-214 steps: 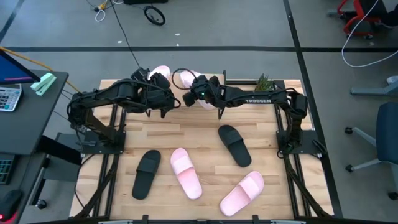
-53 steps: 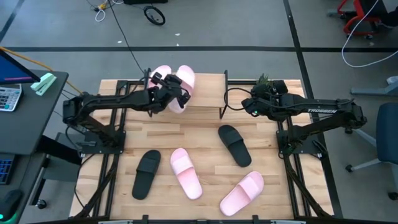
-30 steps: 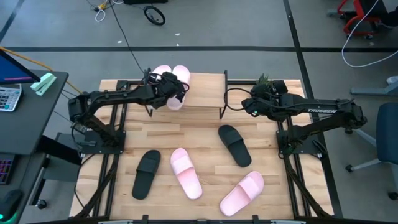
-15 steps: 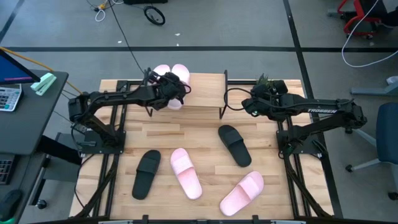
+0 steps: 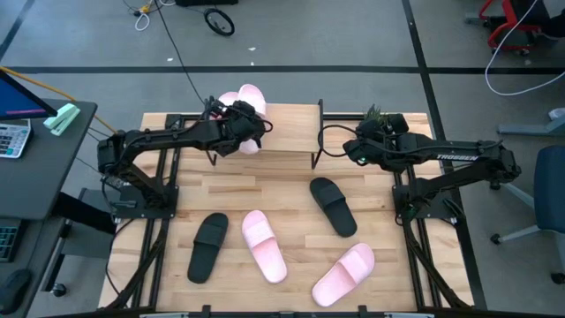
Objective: Pick and place slides into the shelf
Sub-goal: Put the top right pink slide on the shelf, then put the left pink slide on the shelf
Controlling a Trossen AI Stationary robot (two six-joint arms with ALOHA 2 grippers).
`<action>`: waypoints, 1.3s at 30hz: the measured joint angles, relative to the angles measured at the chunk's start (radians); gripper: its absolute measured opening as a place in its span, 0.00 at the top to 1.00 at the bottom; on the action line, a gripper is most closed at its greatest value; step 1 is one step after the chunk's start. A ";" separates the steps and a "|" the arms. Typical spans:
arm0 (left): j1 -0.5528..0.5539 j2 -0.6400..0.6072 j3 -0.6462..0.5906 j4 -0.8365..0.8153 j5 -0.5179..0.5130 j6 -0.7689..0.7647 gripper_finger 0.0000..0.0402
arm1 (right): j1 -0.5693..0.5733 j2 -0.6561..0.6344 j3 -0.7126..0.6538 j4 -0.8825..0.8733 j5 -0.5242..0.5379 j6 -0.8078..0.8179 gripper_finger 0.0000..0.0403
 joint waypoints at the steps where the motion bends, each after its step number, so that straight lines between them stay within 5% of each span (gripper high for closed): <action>1: 0.002 0.000 0.000 -0.032 0.010 -0.036 0.72 | 0.000 0.000 0.000 0.000 0.000 0.000 0.76; 8: 0.019 0.000 0.000 -0.151 0.070 -0.168 0.72 | 0.000 0.000 0.000 0.000 0.000 0.000 0.76; 18: 0.012 0.000 0.000 -0.090 0.186 -0.177 0.73 | 0.000 0.000 0.000 0.000 0.000 0.000 0.76; 39: -0.072 0.000 -0.001 0.063 0.208 -0.036 0.84 | 0.000 0.000 0.000 0.000 0.000 0.001 0.76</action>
